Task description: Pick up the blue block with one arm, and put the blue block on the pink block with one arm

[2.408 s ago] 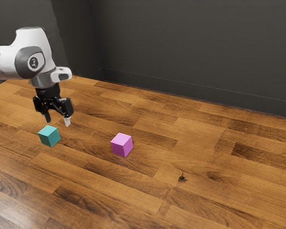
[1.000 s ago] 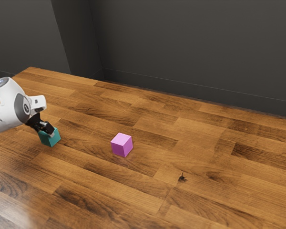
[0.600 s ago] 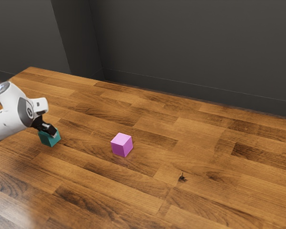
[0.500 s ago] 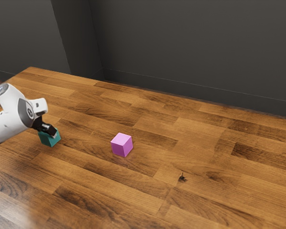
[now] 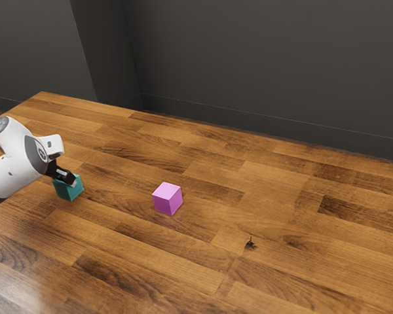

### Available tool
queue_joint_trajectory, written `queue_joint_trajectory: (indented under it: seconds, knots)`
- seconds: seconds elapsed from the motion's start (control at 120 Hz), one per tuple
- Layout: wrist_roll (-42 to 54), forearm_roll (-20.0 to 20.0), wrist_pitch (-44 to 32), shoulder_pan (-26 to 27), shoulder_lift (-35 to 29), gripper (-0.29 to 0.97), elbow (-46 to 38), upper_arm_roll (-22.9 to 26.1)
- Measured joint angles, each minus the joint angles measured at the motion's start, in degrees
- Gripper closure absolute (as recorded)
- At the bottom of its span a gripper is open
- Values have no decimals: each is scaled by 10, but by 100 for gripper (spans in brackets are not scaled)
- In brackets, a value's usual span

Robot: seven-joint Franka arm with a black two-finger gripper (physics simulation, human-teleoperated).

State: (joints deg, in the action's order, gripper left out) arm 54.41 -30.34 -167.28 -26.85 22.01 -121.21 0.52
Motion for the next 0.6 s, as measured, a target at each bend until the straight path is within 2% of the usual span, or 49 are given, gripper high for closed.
queue_joint_trajectory:
  seconds: [0.45,0.6]
  knots:
    - [21,-1,-2,4,-24,42,2,10]
    - [23,-2,-2,37,-61,44,1,19]
